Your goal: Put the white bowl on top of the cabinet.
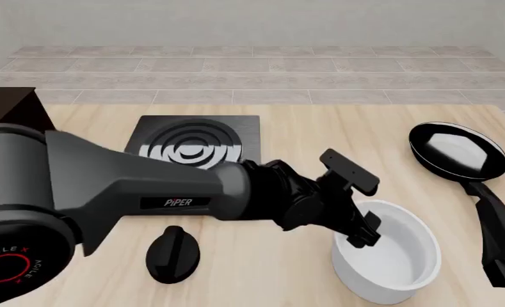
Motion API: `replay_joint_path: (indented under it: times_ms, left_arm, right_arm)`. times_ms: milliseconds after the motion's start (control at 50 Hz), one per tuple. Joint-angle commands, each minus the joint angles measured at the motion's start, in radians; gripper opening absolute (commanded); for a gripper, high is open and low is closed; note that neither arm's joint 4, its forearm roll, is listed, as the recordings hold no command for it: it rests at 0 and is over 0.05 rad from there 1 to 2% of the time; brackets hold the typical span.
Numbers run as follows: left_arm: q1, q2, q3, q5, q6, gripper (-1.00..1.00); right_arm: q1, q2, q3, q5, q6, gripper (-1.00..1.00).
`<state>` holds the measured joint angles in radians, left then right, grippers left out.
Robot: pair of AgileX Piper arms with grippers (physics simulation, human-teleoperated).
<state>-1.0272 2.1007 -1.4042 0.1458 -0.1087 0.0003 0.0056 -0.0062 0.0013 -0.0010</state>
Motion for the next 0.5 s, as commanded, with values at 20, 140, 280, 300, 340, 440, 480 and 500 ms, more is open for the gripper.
replay_joint_path:
  times_ms: [20,140,280,300,340,440,480,500]
  left_arm:
    - [0.0,0.051,-0.032,-0.005,-0.009,1.0]
    - [-0.001,0.071,-0.045,-0.009,-0.012,1.0]
    - [-0.003,0.096,-0.057,-0.017,-0.016,1.0]
    - [-0.004,0.1,-0.059,-0.017,-0.018,1.0]
    - [-0.005,0.107,-0.063,-0.019,-0.019,1.0]
    - [-0.005,0.12,-0.068,-0.024,-0.025,1.0]
    - [-0.007,0.13,-0.069,-0.027,-0.037,1.0]
    - [-0.007,0.13,-0.07,-0.027,-0.037,1.0]
  right_arm:
    - [0.0,0.0,0.0,0.0,0.0,1.0]
    - [0.0,0.0,0.0,0.0,0.0,1.0]
    - [0.0,0.0,0.0,0.0,0.0,1.0]
    - [0.0,0.0,0.0,0.0,0.0,1.0]
    - [0.0,0.0,0.0,0.0,0.0,1.0]
    - [0.0,0.0,0.0,0.0,0.0,1.0]
    - [0.0,0.0,0.0,0.0,0.0,1.0]
    - [0.0,0.0,0.0,0.0,0.0,1.0]
